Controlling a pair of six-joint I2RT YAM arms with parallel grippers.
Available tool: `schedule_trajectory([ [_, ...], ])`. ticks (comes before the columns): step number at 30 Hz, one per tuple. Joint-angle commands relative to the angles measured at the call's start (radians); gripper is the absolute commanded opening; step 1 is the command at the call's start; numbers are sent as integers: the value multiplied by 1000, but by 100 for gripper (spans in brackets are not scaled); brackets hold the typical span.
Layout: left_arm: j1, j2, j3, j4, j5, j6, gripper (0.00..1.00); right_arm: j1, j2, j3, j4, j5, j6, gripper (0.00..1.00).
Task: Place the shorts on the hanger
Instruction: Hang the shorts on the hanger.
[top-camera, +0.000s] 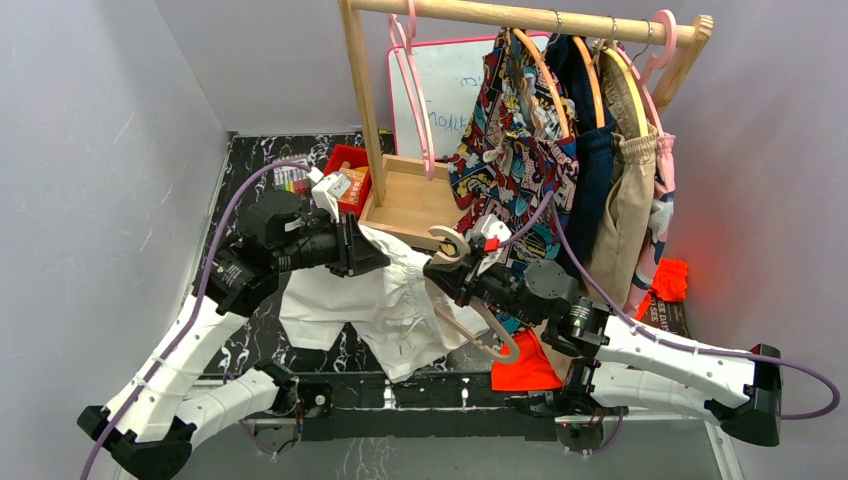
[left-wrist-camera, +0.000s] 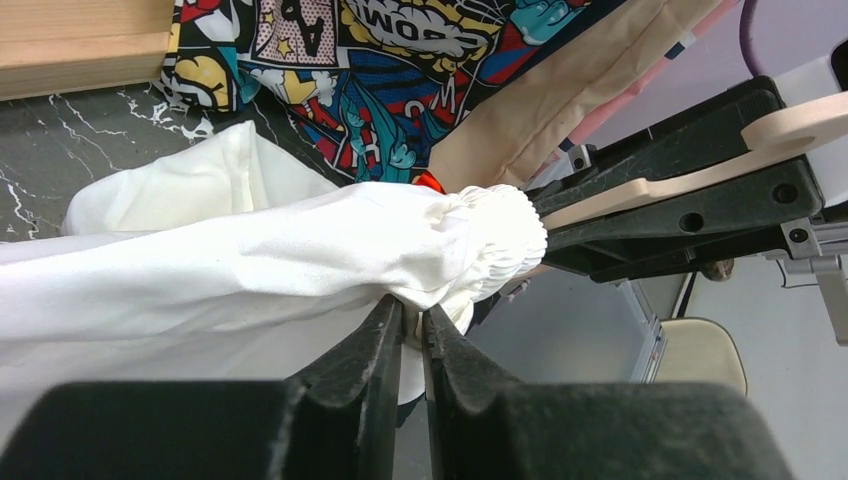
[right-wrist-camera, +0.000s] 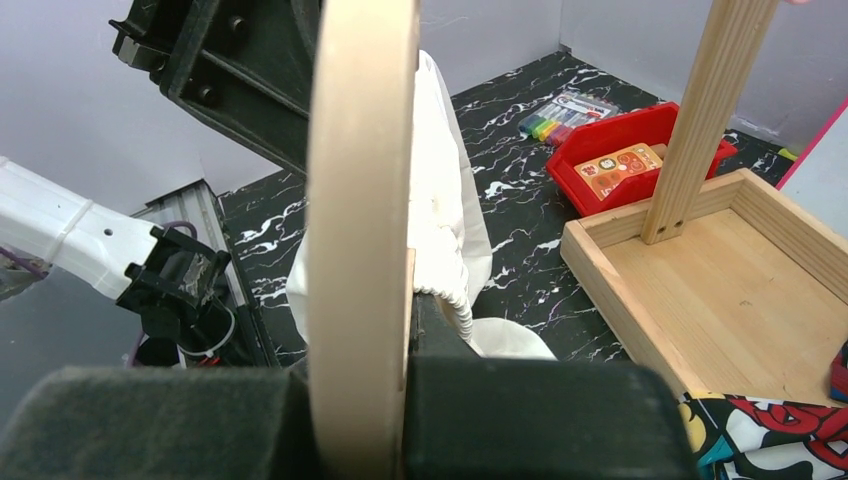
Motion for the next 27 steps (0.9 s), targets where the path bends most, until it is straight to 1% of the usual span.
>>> schedule_trajectory([
  [1,-3,-10,-1,-2,2,0,5,7,-12,64,106,-6,-17,0],
  [2,-3,-12,3,-5,-11,2,0,7,-13,63,102,-7,-17,0],
  [7,-3,-26,63,-14,-57,14,0,7,-24,55,65,-16,-23,0],
  [12,-3,-24,142,-13,-72,21,0,7,-34,51,38,-39,-21,0],
  [15,-3,-1,156,4,-39,9,0,7,-24,60,48,-56,-17,0],
  [20,-2,27,108,61,61,-47,0,7,-12,59,101,-62,-14,0],
  [22,-3,23,89,75,75,-55,0,7,-8,54,122,-58,-17,0],
  [27,-2,17,63,101,123,-70,0,7,12,27,231,-54,-23,0],
])
